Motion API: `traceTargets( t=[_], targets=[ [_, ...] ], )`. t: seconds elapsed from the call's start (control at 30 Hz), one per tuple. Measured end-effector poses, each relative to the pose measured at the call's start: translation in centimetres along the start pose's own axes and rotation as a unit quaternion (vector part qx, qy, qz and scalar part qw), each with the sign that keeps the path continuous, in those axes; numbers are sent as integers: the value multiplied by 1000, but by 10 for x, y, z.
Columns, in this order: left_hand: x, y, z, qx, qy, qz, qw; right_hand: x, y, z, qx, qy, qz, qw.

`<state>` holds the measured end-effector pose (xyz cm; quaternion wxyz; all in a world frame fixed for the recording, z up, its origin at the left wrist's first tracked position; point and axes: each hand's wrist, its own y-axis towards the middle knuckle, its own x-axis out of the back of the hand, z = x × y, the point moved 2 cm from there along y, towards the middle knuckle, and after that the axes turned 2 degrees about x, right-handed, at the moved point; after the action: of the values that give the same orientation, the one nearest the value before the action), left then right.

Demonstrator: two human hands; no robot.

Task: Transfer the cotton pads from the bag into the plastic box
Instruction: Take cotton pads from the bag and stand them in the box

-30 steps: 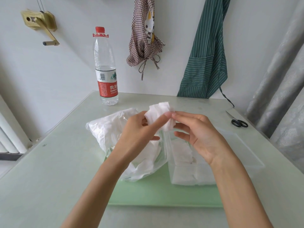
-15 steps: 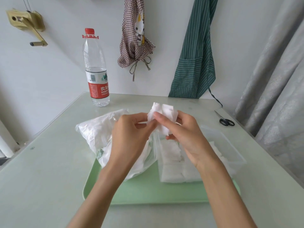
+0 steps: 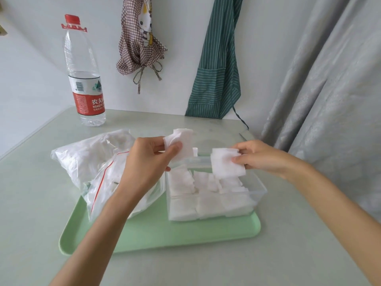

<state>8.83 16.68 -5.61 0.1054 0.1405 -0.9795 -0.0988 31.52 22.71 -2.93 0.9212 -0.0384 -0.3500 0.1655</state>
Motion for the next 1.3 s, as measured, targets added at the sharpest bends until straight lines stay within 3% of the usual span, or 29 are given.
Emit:
traceTargets(
  t=[0.2, 0.33, 0.4, 0.5, 0.6, 0.7, 0.97, 1.07, 1.13, 1.23, 1.3],
  targets=[
    [5, 0, -3, -6, -13, 3, 1000, -44, 21, -6, -81, 76, 69, 991],
    [8, 0, -5, -16, -29, 7, 999, -56, 28, -21, -73, 37, -10, 997],
    [9, 0, -6, -18, -32, 4, 999, -55, 27, -21, -21, -36, -73, 996],
    [11, 1, -6, -19, -38, 1, 999, -47, 18, -9, 72, -265, -154, 949],
    [12, 1, -6, -13, -45, 2, 999, -40, 16, 1, 176, -267, -72, 945],
    [11, 2, -5, 32, -83, 27, 996, -41, 20, -1, 182, -256, 32, 949],
    [7, 3, -5, 156, -245, 73, 954, -51, 26, -10, 168, -334, 49, 926],
    [4, -1, -7, 148, -229, 106, 956, -32, 7, 6, 205, -192, -67, 957],
    [0, -6, -8, 134, -197, 130, 963, -24, -13, 21, 214, 5, -119, 969],
    [-13, -12, -7, 126, -141, 155, 970, -28, -32, 32, 119, 251, -1, 961],
    [-24, -12, -9, 118, -95, 177, 973, -33, -34, 28, 98, 248, 30, 963]
  ],
)
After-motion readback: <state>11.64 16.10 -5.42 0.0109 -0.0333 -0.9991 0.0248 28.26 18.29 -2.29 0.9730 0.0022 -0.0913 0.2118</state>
